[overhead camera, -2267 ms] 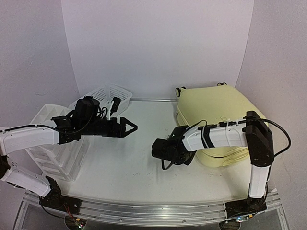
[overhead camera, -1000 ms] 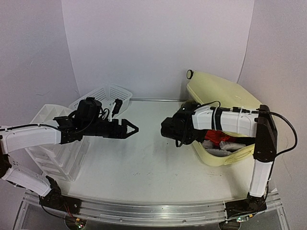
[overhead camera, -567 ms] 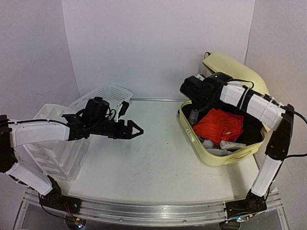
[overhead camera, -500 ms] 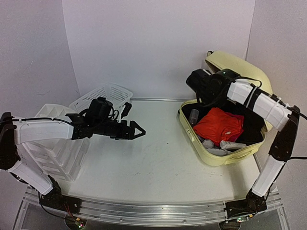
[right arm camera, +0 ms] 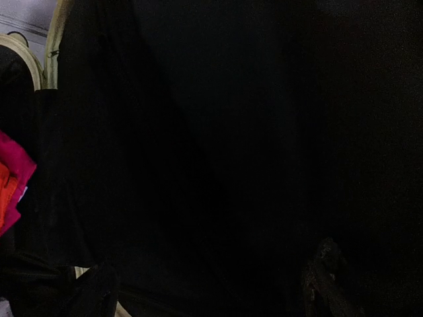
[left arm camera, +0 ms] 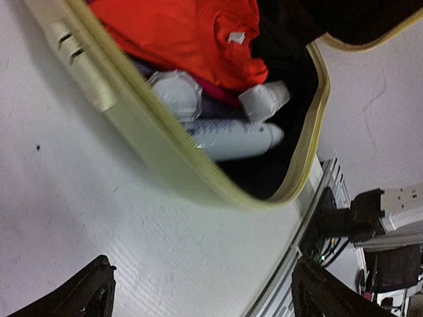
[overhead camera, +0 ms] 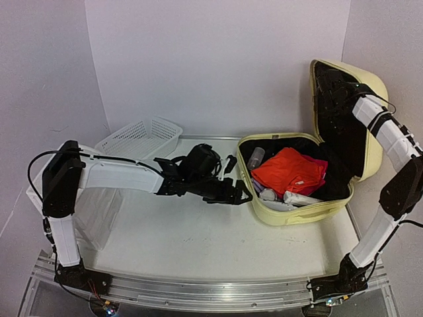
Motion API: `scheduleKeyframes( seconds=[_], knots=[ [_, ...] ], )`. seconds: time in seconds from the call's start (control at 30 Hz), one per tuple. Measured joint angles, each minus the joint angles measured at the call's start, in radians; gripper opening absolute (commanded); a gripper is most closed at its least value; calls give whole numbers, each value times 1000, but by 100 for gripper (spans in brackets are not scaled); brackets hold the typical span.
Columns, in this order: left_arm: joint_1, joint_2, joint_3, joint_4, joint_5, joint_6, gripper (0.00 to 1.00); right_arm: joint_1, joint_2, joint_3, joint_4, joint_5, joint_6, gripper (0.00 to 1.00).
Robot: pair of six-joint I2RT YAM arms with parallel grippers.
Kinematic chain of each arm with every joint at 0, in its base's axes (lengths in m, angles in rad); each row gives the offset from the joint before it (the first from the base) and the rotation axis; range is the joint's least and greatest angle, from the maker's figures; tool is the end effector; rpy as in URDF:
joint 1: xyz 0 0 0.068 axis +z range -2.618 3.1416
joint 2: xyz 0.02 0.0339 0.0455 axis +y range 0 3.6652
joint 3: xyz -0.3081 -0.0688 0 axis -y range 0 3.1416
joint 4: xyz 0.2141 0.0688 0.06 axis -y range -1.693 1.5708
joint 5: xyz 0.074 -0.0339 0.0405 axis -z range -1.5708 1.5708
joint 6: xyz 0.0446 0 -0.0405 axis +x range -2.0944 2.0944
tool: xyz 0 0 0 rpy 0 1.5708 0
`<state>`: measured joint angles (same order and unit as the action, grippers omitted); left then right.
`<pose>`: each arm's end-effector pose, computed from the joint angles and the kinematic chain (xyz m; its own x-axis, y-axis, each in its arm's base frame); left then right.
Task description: Open, take out, and arrange the luggage
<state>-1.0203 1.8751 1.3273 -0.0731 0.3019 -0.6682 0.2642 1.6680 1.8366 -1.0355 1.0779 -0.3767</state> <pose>0.2090 -0.3659 0.2793 -0.8214 0.2074 -0.5313 0.5495 0.5375 -0.6397 0.3119 0.0437 0.4427 -0.8413 -0.4079 -0.3548 0.1262 0.4900 -0.8626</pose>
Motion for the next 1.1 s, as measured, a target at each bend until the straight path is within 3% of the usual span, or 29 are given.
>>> scheduleKeyframes(
  seconds=[0.23, 0.37, 0.5, 0.67, 0.83, 1.1],
  knots=[
    [-54, 168, 270, -50, -212, -3, 95, 1, -12, 0, -32, -80, 27, 98],
    [-63, 199, 333, -122, -324, 21, 92, 1, -63, -12, -80, -178, 90, 98],
    [-63, 204, 339, -176, -386, 54, 91, 1, -179, -78, -124, -296, 158, 98],
    [-61, 206, 340, -215, -402, 123, 98, 1, -292, -126, -172, -463, 239, 98],
    [-54, 189, 321, -227, -392, 175, 99, 1, -355, -170, -190, -708, 322, 98],
    [11, 2, 142, -233, -286, 226, 99, 1, -397, -335, -180, -1116, 404, 98]
  ],
)
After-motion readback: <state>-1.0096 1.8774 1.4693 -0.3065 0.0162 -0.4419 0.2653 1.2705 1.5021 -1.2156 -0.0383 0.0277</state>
